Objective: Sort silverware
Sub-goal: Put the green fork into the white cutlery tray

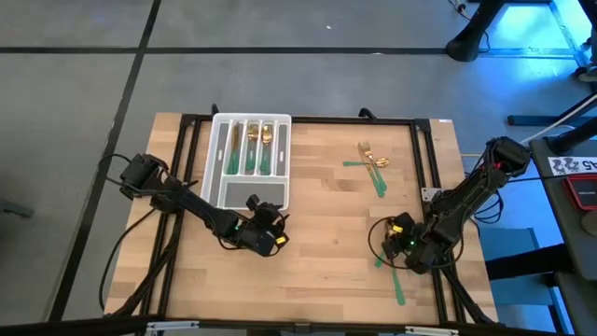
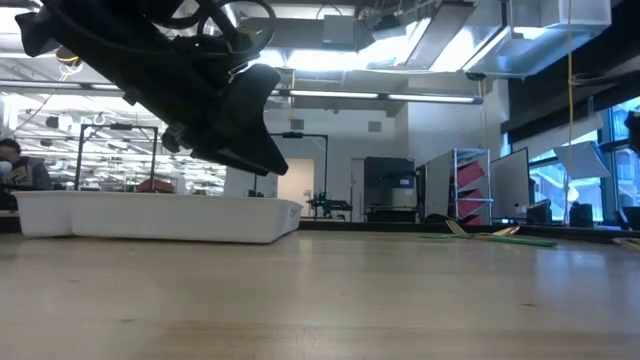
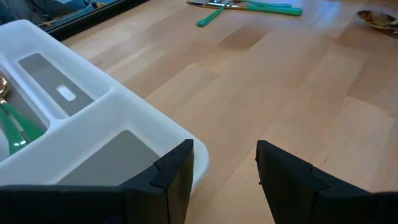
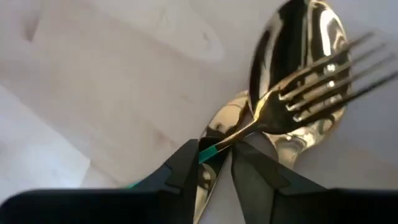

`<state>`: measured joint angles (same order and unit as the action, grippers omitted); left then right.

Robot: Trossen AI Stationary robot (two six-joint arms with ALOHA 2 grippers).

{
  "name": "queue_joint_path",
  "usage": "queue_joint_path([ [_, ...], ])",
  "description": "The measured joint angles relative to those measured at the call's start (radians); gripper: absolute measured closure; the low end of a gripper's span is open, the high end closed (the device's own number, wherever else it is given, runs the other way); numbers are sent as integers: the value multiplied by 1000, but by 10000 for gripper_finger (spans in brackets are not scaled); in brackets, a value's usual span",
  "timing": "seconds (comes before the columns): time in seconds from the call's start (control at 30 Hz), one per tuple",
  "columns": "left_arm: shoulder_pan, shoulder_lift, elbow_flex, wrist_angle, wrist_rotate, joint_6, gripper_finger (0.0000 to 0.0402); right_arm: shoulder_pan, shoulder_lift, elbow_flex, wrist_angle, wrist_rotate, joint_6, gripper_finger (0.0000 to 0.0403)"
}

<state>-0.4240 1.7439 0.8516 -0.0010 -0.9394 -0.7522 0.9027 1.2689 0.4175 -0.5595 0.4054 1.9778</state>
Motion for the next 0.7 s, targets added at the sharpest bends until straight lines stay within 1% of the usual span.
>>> queue_joint_path([
  [0.13,0,0,0,0,-1,4,238,-16,22,-3,32,40,-54,334],
  [0.37,0,0,0,0,-1,1,238,-14,26,-7,106,131,-131,394],
  [0.5,0,0,0,0,-1,1,238,-14,26,-7,151,170,-167,392],
  [0.7,0,0,0,5,-1,0,238,-14,26,46,139,239,-241,399],
])
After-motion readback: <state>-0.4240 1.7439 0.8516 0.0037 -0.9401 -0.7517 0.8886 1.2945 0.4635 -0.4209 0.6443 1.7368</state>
